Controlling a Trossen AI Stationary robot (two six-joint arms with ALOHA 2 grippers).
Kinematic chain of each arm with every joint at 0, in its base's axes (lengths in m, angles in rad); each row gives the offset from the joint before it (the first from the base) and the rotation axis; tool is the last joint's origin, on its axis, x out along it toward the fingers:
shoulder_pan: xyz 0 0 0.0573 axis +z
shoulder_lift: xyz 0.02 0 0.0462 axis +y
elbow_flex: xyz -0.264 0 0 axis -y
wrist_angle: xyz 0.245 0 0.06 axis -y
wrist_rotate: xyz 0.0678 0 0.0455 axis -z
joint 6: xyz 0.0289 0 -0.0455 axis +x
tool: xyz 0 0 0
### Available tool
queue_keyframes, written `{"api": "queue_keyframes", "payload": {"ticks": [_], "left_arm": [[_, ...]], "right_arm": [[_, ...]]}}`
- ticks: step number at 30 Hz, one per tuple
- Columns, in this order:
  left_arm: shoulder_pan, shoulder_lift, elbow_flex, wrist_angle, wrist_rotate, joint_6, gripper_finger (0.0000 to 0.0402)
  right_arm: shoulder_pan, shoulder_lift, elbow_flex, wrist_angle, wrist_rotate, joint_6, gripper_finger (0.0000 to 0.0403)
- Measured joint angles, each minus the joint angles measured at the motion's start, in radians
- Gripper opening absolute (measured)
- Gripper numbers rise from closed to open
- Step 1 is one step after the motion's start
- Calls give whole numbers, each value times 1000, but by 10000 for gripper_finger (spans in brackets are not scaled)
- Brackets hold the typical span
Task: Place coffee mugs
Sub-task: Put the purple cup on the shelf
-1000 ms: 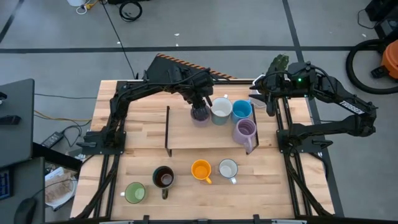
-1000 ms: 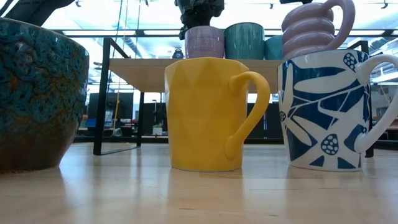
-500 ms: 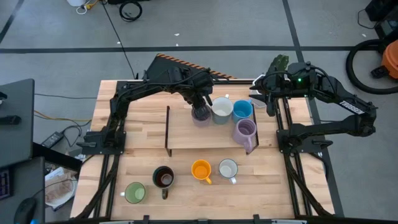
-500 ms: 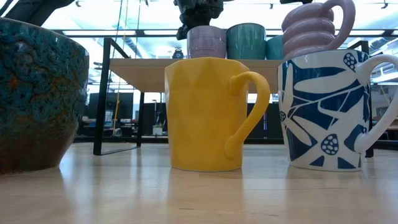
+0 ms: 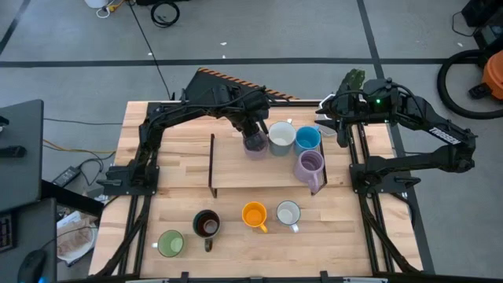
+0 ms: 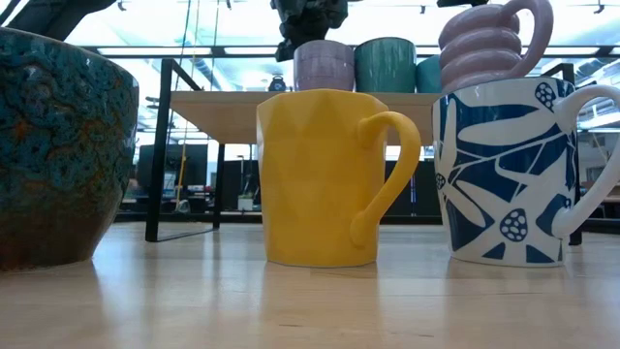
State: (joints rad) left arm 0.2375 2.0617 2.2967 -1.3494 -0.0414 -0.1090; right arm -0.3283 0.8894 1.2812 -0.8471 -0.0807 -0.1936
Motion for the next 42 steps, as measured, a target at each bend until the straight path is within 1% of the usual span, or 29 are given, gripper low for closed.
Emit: {"api": "queue_keyframes", "payload": {"ticks": [4, 11, 17, 20, 29, 42], "left_arm": [[-1, 0, 0, -1, -2, 32, 52], [-1, 0, 0, -2, -50, 51, 52], [-1, 0, 0, -1, -52, 54, 52], [-1, 0, 0, -1, -54, 86, 52], [-2, 0, 0, 0, -121, 96, 52], [-1, 0, 0, 1, -123, 98, 52]], "right_arm": [[0, 0, 0, 0, 0, 0, 146], [0, 0, 0, 0, 0, 3, 146], [0, 0, 0, 0, 0, 3, 146], [0, 0, 0, 0, 0, 3, 146], [0, 0, 0, 0, 0, 3, 146], [0, 0, 0, 0, 0, 3, 146]]}}
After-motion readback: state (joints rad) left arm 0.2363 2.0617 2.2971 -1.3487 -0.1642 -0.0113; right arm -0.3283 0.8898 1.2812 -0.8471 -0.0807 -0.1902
